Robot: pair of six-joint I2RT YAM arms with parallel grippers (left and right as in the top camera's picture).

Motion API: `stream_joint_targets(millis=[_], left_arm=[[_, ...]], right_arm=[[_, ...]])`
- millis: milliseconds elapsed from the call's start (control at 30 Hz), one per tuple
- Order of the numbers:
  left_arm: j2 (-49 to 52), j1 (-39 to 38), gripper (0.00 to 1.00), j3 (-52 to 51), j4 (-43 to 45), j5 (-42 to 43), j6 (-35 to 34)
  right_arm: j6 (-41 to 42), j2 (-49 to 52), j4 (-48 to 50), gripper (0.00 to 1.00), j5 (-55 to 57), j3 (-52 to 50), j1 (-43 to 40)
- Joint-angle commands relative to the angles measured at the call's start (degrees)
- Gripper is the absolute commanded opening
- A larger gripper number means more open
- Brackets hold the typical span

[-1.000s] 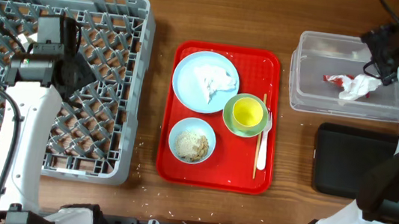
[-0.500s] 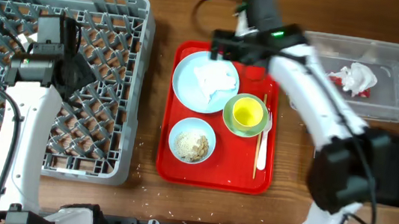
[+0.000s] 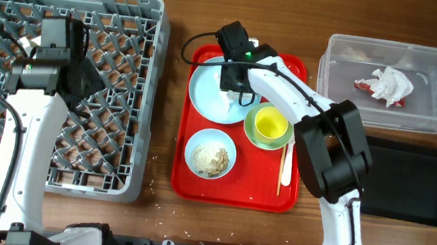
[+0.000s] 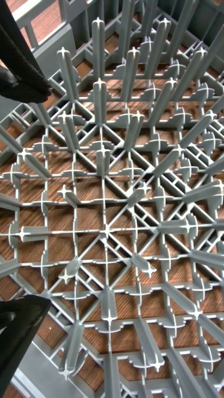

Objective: Sort waste into correct bins and load items into the dishwasher rack
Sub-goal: 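Reach the right gripper back to the plate and grasp remaining tissue, then carry the remaining tissue to the clear bin and release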

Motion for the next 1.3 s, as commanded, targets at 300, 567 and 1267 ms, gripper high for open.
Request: stream_joint_targets(millis=[300, 567, 1267], left_arm=[[0.0, 0.2, 1.00, 0.9, 0.2, -0.1, 0.0], [0.0, 0.2, 1.00, 0.9, 0.2, -0.1, 0.0], [0.0, 0.2, 1.00, 0.9, 0.2, -0.1, 0.0]], right_arm=[[8.4, -13.5, -7.6, 0.04, 3.3, 5.9, -6.0], [10.8, -22.7, -13.1, 0.05, 8.8, 5.0, -28.5], [-4.9, -26.7, -25.6, 0.95, -24.5, 0.7, -9.9]])
